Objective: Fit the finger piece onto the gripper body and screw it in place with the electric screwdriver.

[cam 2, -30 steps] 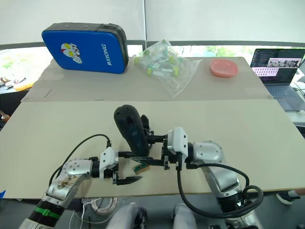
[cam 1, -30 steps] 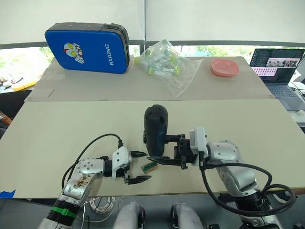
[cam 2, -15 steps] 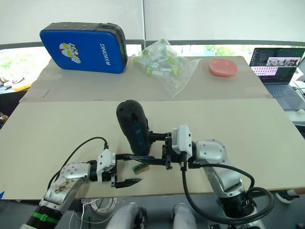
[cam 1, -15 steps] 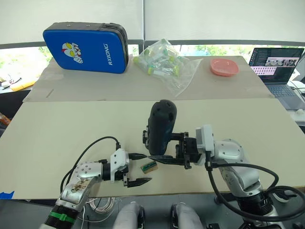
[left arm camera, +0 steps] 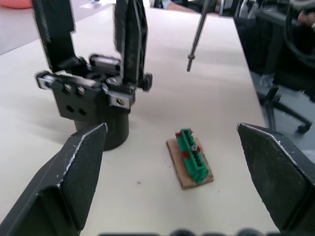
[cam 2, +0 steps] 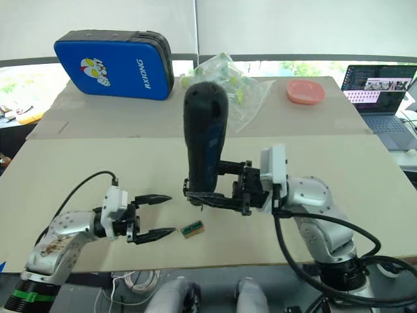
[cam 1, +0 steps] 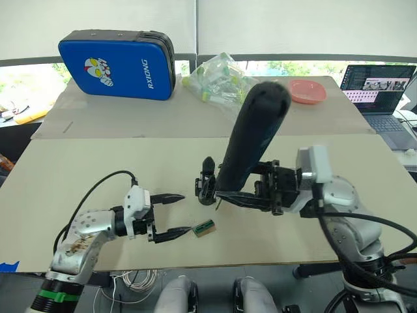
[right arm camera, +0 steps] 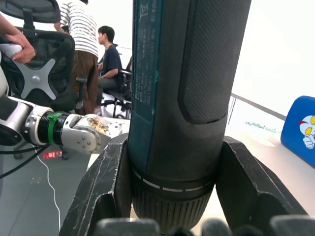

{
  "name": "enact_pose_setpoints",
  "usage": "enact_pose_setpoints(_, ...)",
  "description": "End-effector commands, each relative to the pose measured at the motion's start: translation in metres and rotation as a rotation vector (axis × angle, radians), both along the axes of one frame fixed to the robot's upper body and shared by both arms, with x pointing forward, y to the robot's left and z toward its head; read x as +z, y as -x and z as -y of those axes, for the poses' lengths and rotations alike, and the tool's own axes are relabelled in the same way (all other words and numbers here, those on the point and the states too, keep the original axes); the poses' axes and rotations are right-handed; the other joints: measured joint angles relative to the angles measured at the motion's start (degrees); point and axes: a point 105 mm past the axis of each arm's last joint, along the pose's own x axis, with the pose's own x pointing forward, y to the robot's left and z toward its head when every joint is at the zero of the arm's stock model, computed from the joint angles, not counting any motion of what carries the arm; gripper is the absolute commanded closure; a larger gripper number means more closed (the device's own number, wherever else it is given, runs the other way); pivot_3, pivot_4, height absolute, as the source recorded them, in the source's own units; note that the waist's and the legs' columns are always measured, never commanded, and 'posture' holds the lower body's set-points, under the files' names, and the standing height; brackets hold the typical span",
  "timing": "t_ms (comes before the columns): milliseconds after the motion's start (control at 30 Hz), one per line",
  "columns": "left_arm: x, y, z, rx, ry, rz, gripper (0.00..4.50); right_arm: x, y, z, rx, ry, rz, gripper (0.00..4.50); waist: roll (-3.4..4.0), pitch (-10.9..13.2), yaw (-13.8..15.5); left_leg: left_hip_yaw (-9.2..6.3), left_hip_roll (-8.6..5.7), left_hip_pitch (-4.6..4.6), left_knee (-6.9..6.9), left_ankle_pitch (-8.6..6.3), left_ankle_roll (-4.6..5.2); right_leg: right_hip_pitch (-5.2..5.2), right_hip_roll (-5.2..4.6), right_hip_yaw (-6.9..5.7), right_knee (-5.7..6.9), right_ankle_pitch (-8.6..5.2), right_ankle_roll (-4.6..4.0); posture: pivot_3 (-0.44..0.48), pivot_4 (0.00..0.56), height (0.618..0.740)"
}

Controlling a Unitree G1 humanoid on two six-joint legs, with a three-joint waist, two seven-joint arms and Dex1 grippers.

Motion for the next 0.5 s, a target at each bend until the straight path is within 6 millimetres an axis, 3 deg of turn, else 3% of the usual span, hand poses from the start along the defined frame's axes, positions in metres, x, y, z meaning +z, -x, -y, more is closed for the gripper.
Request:
enact_pose_setpoints(33,0.022,0.004,0.001,-0.041,0.026,0.016,0.00,0.028,0.006,0.009,0.004,-0.052,0.060,2.53,0.00,0.0,0.0,0.00,0.00,0.00,0.00,0.00,0.00,0.00,0.01,0.00,0.01,0.00,0.01,0.000,0.150,0.740)
enact_pose_setpoints(267,0.040,-0.001,0.004,-0.044,0.072,0.011,0.00,0.044,-0.005,0.020,-0.023,-0.059,0.051,2.53,-0.01,0.0,0.0,0.03,0.00,0.01,-0.01,0.15,0.24,0.01,0.05,0.00,0.02,0.00,0.13,0.000,0.150,0.740)
enact_pose_setpoints(500,0.049,-0.013,-0.006,0.004,0.057,0.054,0.00,0.054,-0.025,0.030,-0.063,-0.086,0.044,2.53,-0.02,0.0,-0.1,0.08,-0.01,0.00,-0.02,0.23,0.37,0.00,0.06,0.02,0.02,0.04,0.13,0.000,0.150,0.740)
